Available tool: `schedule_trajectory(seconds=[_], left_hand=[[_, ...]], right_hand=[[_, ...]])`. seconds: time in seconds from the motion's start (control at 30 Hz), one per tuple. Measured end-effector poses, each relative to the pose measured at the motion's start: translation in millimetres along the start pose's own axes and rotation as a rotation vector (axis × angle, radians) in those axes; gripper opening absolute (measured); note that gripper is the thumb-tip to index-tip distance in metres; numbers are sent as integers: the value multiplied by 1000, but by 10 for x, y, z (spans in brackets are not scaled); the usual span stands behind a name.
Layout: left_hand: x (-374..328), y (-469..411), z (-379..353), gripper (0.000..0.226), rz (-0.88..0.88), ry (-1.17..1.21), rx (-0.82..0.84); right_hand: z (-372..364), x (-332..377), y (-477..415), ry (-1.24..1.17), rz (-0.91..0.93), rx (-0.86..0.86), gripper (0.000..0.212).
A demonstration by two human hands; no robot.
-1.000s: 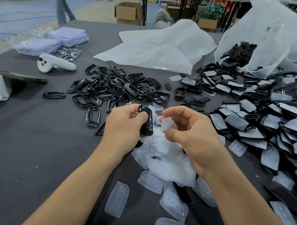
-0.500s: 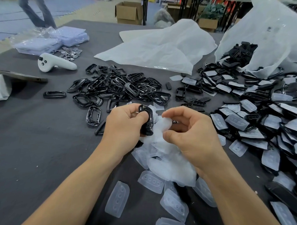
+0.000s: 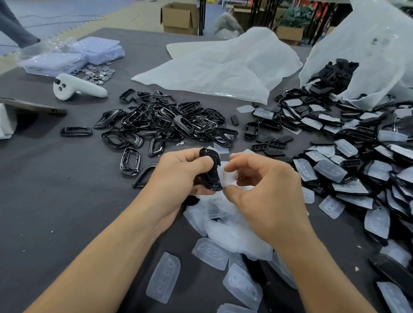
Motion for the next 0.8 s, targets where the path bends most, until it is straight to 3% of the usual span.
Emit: schedule_trajectory(seconds=[0.13, 0.37, 0.47, 0.63, 0.8], left_hand=[[-22, 17, -4, 38, -12, -13, 36], [-28, 45, -33, 35, -72, -106, 51], [-25, 42, -22, 34, -64, -75, 43], [-42, 31, -15, 35, -40, 38, 69], [-79, 8, 60, 35, -22, 167, 18]], right_hand=[[19, 35, -9, 51, 53, 27, 22], [-24, 9, -28, -132, -12, 145, 13], [-41, 10, -35, -172, 5, 80, 10], [-13, -49, -65, -318, -84, -33, 28], [50, -46, -91, -380, -112, -80, 19]])
Point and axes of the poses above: each hand's wrist, its own y-axis away from the middle knuckle, its own z-axis out of the back of the hand, x = y × z, the point moved 3 cm from there along -y, towards the middle knuckle, and after that the axes turned 15 degrees about z, right-handed, at the moved point
